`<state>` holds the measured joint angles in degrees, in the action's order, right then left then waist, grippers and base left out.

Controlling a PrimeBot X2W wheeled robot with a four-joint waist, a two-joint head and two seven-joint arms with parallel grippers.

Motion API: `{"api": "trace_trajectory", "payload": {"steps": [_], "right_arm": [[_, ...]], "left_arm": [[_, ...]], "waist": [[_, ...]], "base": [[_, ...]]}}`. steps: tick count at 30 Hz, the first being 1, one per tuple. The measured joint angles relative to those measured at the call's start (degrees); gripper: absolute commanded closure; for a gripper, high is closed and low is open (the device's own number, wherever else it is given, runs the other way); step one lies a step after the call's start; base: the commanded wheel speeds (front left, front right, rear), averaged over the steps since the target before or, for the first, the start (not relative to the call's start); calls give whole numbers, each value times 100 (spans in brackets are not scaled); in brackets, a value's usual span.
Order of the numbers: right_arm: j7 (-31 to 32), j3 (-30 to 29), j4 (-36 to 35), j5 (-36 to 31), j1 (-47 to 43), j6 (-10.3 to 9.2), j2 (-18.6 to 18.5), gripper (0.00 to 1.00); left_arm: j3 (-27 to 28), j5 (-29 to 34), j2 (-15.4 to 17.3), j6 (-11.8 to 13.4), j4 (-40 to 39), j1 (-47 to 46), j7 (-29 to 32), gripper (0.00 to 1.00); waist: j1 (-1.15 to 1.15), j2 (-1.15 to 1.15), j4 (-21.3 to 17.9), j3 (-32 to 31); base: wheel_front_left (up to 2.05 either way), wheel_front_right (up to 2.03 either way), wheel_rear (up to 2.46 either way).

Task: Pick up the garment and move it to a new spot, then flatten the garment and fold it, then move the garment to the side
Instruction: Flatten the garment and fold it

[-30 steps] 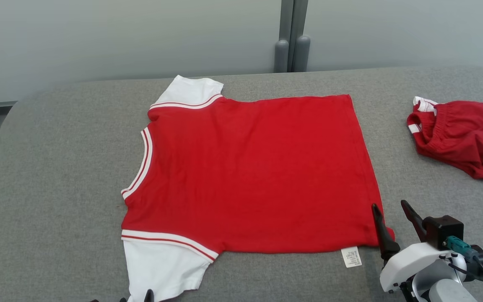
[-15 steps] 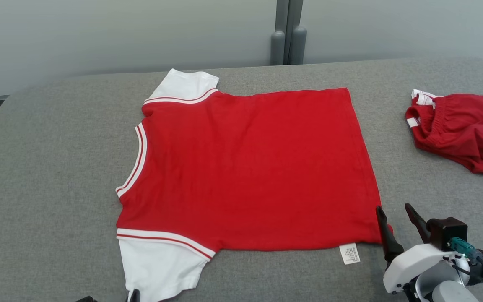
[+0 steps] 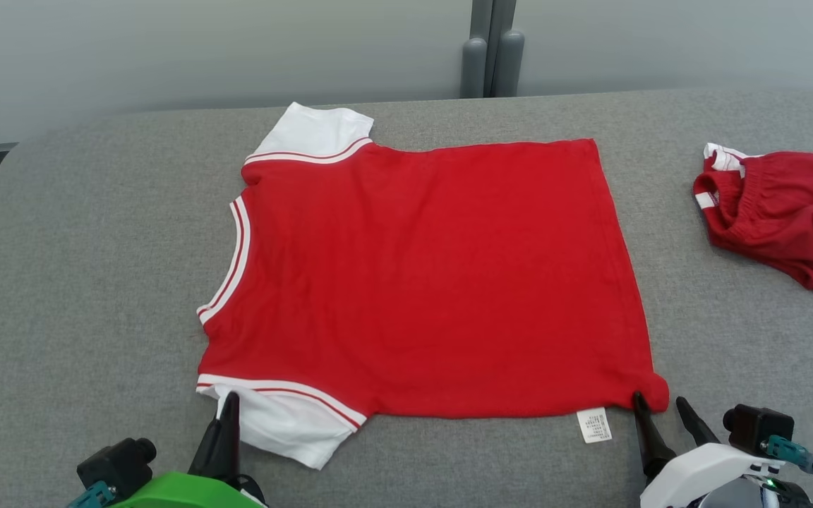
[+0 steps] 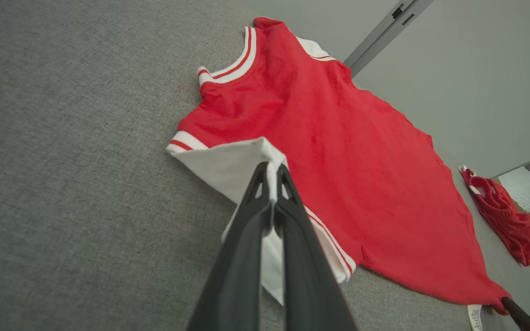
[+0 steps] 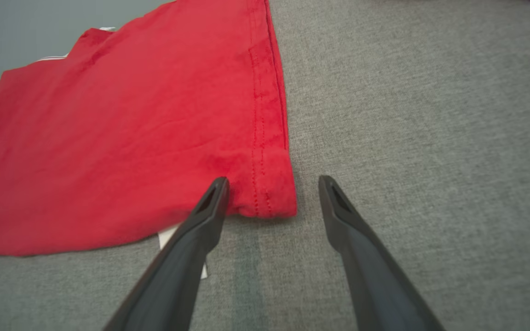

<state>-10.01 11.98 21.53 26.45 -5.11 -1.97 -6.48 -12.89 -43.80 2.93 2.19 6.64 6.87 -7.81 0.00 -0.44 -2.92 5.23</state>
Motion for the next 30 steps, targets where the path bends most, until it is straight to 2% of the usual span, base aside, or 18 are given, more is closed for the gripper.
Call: {"api": "trace_trajectory", "payload": {"steps": [9, 12, 16, 18, 25, 30], "right_arm": [[31, -201, 245, 531, 6, 233, 147, 0], [33, -224, 318, 617, 42, 311, 155, 50], [62, -212, 415, 649, 146, 430, 153, 77], [76, -187, 456, 649, 177, 454, 154, 98], [99, -170, 466, 650, 240, 560, 122, 100], [171, -247, 304, 891, 333, 653, 98, 100]], "left_arm": [[-58, 1, -3, -18, -185, -19, -57, 100], [-78, 2, -3, -14, -203, -19, -57, 100], [-100, 3, -3, -4, -237, -18, -66, 100], [-102, 3, -3, 38, -261, -18, -81, 100], [-67, 1, -3, 40, -435, -18, -147, 100], [-9, -235, -3, 35, -704, -29, -187, 100]], "waist": [[0, 0, 60, 39], [0, 0, 82, 55], [0, 0, 110, 75], [0, 0, 120, 85], [0, 0, 118, 98], [0, 0, 87, 96]], "base": [[0, 0, 0], [0, 0, 0], [0, 0, 0], [0, 0, 0], [0, 0, 0], [0, 0, 0]]}}
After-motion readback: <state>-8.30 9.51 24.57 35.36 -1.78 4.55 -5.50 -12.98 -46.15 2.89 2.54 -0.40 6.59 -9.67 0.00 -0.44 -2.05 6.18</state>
